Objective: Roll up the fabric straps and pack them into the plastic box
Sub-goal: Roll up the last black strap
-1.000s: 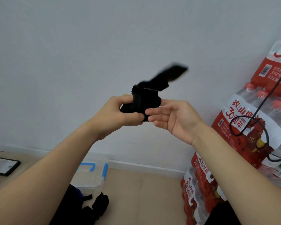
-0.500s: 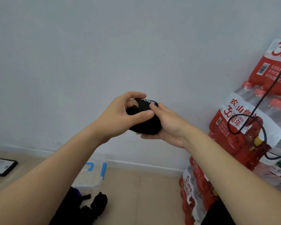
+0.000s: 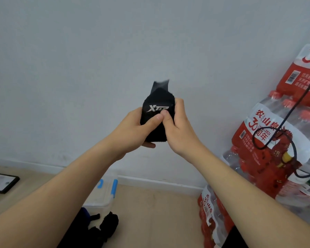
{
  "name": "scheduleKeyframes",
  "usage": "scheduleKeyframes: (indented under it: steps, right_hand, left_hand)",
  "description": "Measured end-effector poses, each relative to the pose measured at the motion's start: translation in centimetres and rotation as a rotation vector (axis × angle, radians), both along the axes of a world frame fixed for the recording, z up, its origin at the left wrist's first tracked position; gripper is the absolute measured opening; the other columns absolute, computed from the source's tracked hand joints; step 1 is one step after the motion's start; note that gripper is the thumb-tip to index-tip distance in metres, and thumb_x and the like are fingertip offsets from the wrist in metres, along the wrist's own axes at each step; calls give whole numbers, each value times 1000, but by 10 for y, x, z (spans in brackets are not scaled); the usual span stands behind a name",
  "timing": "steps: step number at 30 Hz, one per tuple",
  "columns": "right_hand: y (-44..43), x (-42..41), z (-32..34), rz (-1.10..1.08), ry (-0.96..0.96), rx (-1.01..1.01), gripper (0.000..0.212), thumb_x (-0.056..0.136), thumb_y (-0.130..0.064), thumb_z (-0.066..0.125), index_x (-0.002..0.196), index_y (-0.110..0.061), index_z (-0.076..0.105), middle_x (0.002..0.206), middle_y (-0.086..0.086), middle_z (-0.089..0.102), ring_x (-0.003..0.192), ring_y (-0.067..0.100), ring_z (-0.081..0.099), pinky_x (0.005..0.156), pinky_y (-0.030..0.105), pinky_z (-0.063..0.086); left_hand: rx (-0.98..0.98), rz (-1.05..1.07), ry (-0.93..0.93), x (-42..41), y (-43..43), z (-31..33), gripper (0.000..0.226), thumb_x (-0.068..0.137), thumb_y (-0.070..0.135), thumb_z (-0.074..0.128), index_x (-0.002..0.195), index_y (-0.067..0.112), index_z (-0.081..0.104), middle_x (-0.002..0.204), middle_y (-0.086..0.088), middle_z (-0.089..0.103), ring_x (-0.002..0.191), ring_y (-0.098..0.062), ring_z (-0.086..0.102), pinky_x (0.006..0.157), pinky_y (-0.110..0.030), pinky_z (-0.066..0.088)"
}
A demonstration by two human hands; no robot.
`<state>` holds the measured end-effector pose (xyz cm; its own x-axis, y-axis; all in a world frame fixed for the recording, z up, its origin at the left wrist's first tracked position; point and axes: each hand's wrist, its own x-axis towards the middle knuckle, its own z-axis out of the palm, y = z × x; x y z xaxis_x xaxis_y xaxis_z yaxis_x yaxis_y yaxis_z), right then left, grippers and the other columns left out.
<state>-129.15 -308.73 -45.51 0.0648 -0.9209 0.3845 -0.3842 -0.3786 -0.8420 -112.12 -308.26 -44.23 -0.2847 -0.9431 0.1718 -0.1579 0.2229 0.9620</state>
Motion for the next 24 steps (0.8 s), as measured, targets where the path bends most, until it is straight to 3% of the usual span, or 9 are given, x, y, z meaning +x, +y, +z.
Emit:
scheduleKeyframes:
  steps: [3, 6, 9, 11, 14, 16, 19, 22, 24]
  right_hand:
    - [-3, -2, 0, 13, -159, 267, 30, 113, -50, 47, 130, -26, 50, 124, -7, 67, 115, 14, 67, 89, 38, 59]
    - [-7, -5, 2, 75, -370, 439, 27, 111, -46, 54, 126, -23, 60, 123, 6, 75, 111, 28, 75, 89, 51, 62]
    - [-8, -6, 1, 46, -337, 319, 13, 113, -32, 53, 120, -26, 62, 117, 2, 77, 111, 24, 75, 94, 49, 61]
    - [-8, -4, 3, -25, -200, 114, 7, 114, -29, 51, 115, -27, 57, 106, -10, 73, 101, 11, 71, 89, 39, 60]
    - [-5, -2, 7, -70, 17, -213, 6, 112, -24, 48, 110, -29, 47, 98, -14, 64, 88, 3, 62, 73, 15, 46]
    - [-2, -2, 7, -75, 100, -326, 14, 111, -21, 47, 111, -34, 44, 100, -8, 63, 89, 1, 61, 69, 9, 40]
    - [-1, -1, 3, -63, 95, -252, 11, 112, -19, 48, 115, -29, 46, 100, -11, 65, 90, 2, 63, 69, 12, 45]
    - [-4, -8, 5, -26, 2, -22, 10, 113, -29, 54, 119, -21, 57, 105, -10, 71, 94, 5, 68, 79, 25, 57]
    - [-4, -11, 9, -18, -104, 104, 22, 112, -37, 57, 111, -15, 62, 101, -2, 74, 87, 10, 70, 72, 29, 58]
  left_hand:
    - [-57, -1, 37, 1, 0, -1, 30, 103, 22, 74, 133, 26, 69, 110, 7, 82, 99, -15, 81, 74, -32, 66]
    - [-97, 2, 29, 0, 0, -4, 54, 97, 11, 80, 145, 25, 60, 114, 10, 80, 106, -9, 78, 88, -27, 64]
    - [-157, -46, -48, 0, 1, -7, 64, 97, 5, 76, 153, 26, 52, 123, 13, 76, 113, -3, 73, 93, -18, 58]
    - [-152, -44, -23, -3, 3, -6, 59, 100, 10, 73, 152, 28, 51, 128, 14, 73, 116, -1, 71, 92, -18, 58]
    - [-51, -42, 60, -10, 4, -2, 38, 101, 33, 69, 138, 28, 59, 122, 7, 75, 112, -7, 75, 91, -29, 63]
    - [64, -49, 66, -12, 6, 0, 42, 100, 53, 65, 134, 29, 59, 124, 6, 75, 109, -10, 77, 88, -40, 67]
    - [95, -38, 16, -9, 6, -1, 39, 105, 54, 63, 131, 25, 58, 121, 3, 74, 104, -10, 78, 75, -42, 69]
    - [27, -20, -25, -3, 1, -4, 25, 108, 37, 66, 124, 19, 60, 115, -2, 75, 101, -13, 79, 80, -42, 69]
    - [-5, -14, -28, -2, -2, -6, 22, 103, 26, 74, 120, 18, 63, 107, 1, 77, 98, -15, 79, 84, -41, 68]
